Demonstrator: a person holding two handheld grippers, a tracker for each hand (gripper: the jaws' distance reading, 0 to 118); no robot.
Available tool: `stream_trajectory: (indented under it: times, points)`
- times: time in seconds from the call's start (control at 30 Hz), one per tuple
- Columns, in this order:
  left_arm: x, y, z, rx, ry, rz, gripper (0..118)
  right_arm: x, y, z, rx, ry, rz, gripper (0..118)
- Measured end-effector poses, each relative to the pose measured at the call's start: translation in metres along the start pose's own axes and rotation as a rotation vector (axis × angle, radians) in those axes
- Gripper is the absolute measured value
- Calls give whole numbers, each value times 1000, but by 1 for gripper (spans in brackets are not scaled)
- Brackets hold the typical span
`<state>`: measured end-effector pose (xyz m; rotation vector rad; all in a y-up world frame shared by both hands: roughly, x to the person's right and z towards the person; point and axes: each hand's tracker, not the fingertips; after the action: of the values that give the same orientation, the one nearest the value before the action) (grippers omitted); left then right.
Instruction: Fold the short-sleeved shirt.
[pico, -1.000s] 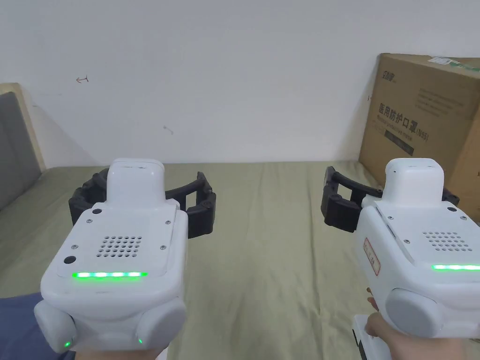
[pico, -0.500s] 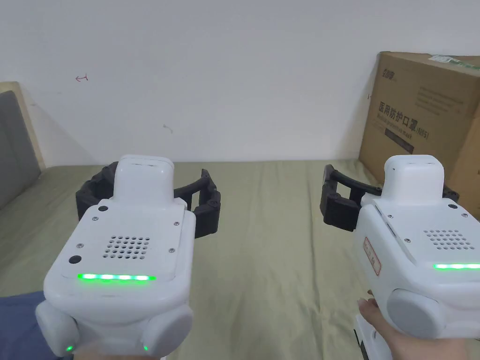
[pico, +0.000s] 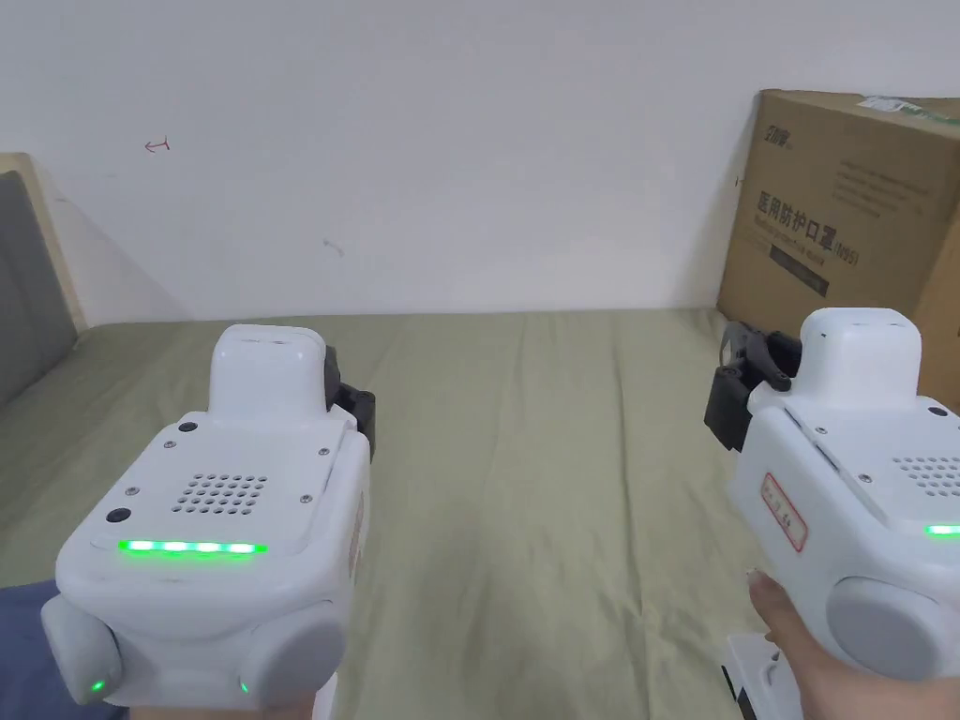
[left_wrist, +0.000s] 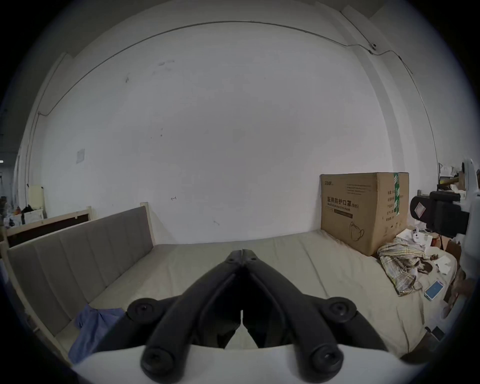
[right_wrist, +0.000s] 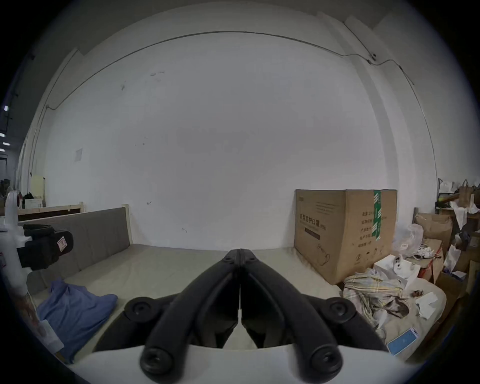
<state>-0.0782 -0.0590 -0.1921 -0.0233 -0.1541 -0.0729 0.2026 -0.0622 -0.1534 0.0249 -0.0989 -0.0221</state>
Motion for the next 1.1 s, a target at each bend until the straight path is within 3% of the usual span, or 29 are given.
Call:
stream_trajectory:
  times: [0.17, 0.37, 0.43, 0.53, 0.77, 0.9, 1.1]
  points:
    - [-34, -8, 3, -40, 11, 14, 0, -25, -7, -11, -22, 46, 1, 1]
    - [-134, -20, 47, -82, 236, 59, 0, -121, -16, -35, -93, 261, -15, 1]
    - [-168, -25, 69, -69, 308, 80, 0, -157, -20, -37, -137, 386, -33, 1]
    - [-200, -33, 95, -104, 407, 68, 0, -206, -30, -31, -152, 502, 16, 1]
    - [-217, -54, 103, -159, 405, 72, 0, -252, -37, -31, -206, 627, 38, 1]
    - [-244, -80, 68, -427, 278, 88, 0, -255, -44, -43, -325, 686, 55, 1]
    - [-331, -178, 0, -941, 152, 474, 0, -242, -71, -49, -361, 672, 82, 1]
